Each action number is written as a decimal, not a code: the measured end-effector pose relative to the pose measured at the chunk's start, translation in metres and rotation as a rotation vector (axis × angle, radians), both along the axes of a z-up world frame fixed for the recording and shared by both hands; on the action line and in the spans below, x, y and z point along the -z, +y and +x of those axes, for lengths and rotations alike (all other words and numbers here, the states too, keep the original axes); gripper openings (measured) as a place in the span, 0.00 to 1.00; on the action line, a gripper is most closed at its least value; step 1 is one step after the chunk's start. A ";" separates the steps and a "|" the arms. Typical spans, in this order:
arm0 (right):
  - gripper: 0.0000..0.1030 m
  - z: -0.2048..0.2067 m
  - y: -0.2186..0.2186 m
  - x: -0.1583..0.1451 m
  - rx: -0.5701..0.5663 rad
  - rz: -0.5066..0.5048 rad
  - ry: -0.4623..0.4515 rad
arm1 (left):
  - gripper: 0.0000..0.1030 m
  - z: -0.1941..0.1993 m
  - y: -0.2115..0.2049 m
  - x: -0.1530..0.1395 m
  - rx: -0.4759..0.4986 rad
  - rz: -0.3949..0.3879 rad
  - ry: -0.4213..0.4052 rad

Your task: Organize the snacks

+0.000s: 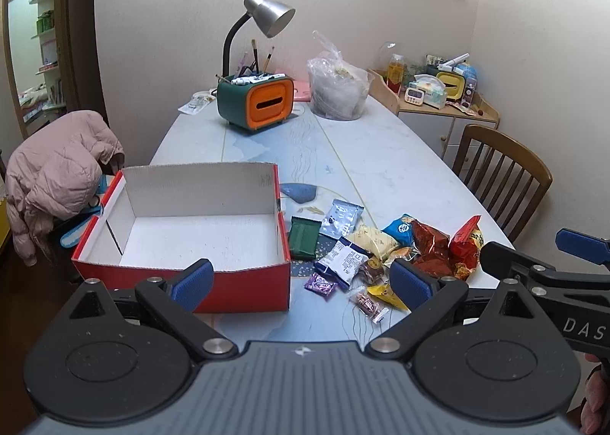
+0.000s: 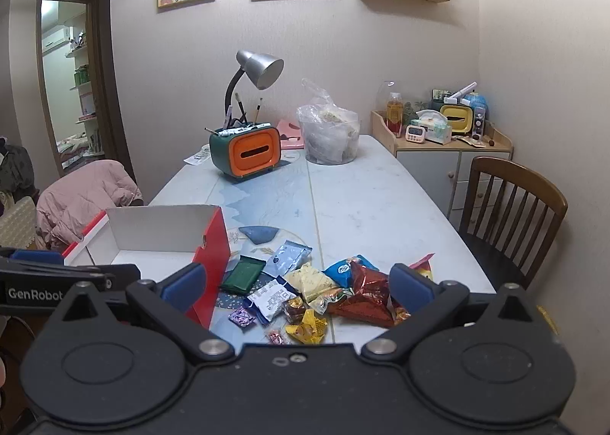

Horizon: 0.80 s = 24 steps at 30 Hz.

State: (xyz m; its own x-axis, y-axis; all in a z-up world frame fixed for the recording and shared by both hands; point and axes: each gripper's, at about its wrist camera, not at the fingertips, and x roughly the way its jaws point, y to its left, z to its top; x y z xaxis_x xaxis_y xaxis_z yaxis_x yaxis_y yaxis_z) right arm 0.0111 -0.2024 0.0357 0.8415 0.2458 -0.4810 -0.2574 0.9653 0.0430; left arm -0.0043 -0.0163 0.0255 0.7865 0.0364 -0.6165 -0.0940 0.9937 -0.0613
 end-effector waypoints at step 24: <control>0.99 0.030 -0.048 0.000 -0.071 0.009 0.040 | 0.97 0.018 -0.046 0.000 -0.064 -0.013 0.011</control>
State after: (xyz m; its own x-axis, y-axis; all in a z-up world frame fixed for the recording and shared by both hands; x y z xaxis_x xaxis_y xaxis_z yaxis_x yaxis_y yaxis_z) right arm 0.0411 -0.2509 0.0358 0.8018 0.3090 -0.5116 -0.3235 0.9441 0.0632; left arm 0.0136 -0.0626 0.0256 0.7760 0.0785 -0.6258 -0.1583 0.9847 -0.0727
